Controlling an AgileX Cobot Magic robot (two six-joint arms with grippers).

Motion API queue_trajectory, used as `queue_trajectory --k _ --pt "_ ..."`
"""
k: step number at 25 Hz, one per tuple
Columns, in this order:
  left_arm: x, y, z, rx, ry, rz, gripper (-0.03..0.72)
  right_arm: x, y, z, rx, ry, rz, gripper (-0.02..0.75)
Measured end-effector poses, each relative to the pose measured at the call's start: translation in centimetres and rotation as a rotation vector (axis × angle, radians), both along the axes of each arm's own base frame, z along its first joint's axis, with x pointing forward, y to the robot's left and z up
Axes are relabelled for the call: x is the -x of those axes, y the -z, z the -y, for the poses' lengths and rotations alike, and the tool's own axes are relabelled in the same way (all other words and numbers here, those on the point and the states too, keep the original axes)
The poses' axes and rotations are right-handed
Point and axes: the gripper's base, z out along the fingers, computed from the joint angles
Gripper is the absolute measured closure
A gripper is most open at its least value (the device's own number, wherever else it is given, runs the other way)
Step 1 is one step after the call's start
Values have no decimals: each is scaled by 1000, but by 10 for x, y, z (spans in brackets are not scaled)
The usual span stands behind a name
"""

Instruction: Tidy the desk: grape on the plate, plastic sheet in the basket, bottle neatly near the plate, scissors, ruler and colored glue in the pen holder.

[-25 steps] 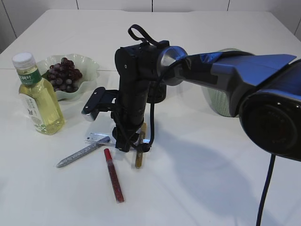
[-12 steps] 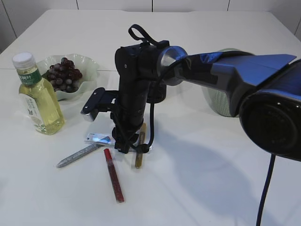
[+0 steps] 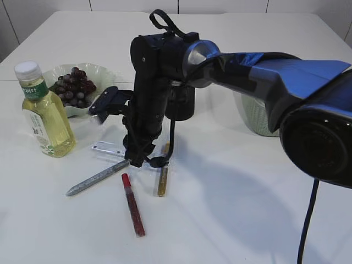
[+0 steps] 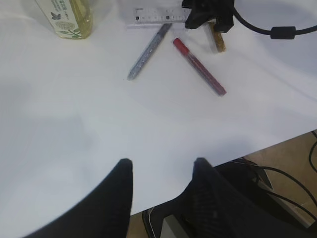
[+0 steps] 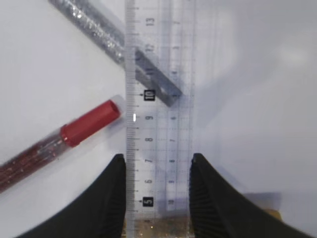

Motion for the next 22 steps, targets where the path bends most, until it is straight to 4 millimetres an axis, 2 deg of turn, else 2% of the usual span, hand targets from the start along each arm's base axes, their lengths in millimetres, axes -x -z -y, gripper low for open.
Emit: queue_trajectory --k 8,15,22 --pt "0 0 0 0 0 0 389 -3 -13 -4 -44 158 -11 431" --pt "0 0 1 7 2 -3 389 -11 -13 7 37 421 33 431" --pt "1 0 2 19 6 -9 389 -8 -17 4 -1 460 -8 431"
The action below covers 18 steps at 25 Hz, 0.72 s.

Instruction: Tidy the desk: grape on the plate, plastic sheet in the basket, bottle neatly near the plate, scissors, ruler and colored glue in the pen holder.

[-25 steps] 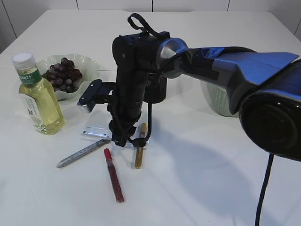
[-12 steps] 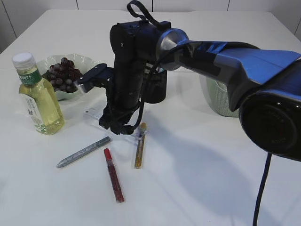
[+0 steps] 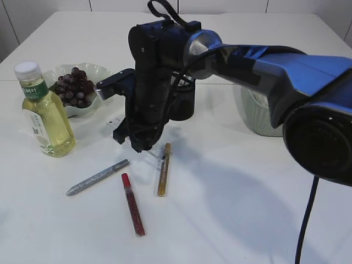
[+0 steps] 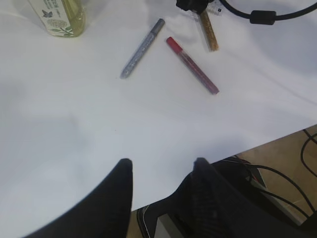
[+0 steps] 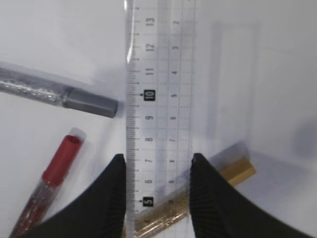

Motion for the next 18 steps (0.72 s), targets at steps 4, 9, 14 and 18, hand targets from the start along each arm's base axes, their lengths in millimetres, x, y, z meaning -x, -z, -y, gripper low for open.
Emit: queue_trajectory --k 4,9,14,18 --pt "0 0 0 1 0 0 389 3 -17 -1 -47 0 7 431" --pt "0 0 0 1 0 0 389 9 -30 -6 -117 -37 -11 431" --pt "0 0 0 1 0 0 389 11 -37 -6 -139 -52 -11 431" --pt "0 0 0 1 0 0 389 5 -38 4 -44 85 42 431"
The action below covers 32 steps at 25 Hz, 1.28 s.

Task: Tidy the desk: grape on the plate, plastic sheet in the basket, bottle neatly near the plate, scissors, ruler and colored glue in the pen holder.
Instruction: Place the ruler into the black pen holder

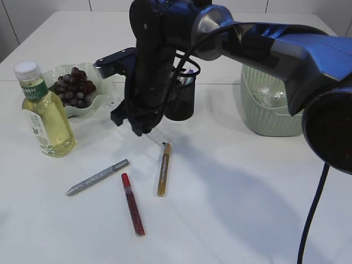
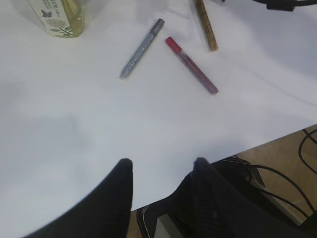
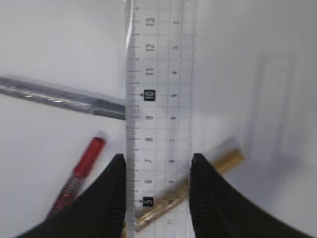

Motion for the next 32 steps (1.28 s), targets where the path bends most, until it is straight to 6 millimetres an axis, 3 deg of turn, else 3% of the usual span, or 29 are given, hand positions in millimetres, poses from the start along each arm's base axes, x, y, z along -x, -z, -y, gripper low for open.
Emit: queue_trajectory --k 5,15,26,32 --pt "0 0 0 0 0 0 389 -7 -4 11 92 122 71 431" --pt "0 0 0 0 0 0 389 7 -42 17 -10 49 185 431" --pt "0 0 0 0 0 0 389 61 -68 59 -264 -32 653 431" --pt "0 0 0 3 0 5 389 42 -71 87 -368 44 811 431"
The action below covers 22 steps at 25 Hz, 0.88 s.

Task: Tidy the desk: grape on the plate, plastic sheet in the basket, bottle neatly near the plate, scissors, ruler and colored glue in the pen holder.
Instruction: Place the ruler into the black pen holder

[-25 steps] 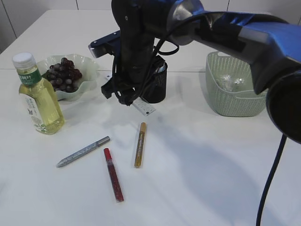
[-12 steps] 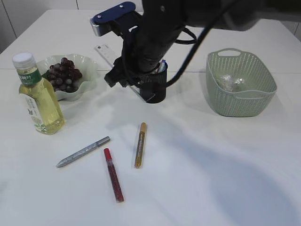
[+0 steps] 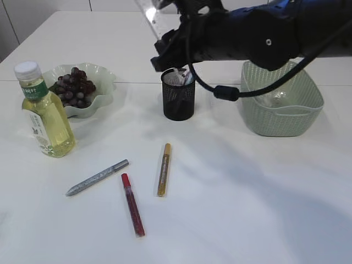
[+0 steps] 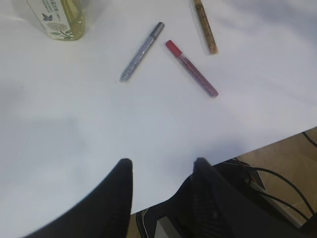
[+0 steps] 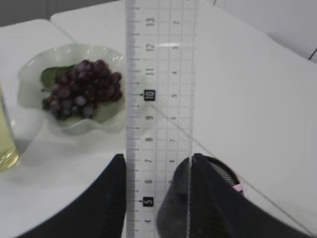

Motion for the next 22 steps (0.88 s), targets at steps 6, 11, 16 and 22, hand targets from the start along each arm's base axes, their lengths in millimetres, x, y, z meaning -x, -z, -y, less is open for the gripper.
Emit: queue_trajectory --k 6,11,16,22 --pt "-1 0 0 5 0 7 389 -28 -6 30 -202 125 114 431" --pt "-2 -1 -1 -11 -7 29 389 -37 -1 30 -273 138 190 431" --pt "-5 -3 -2 -14 -12 62 389 -49 23 26 -319 153 229 431" --pt "-6 -4 -1 -4 -13 82 389 -71 47 17 -340 171 229 431"
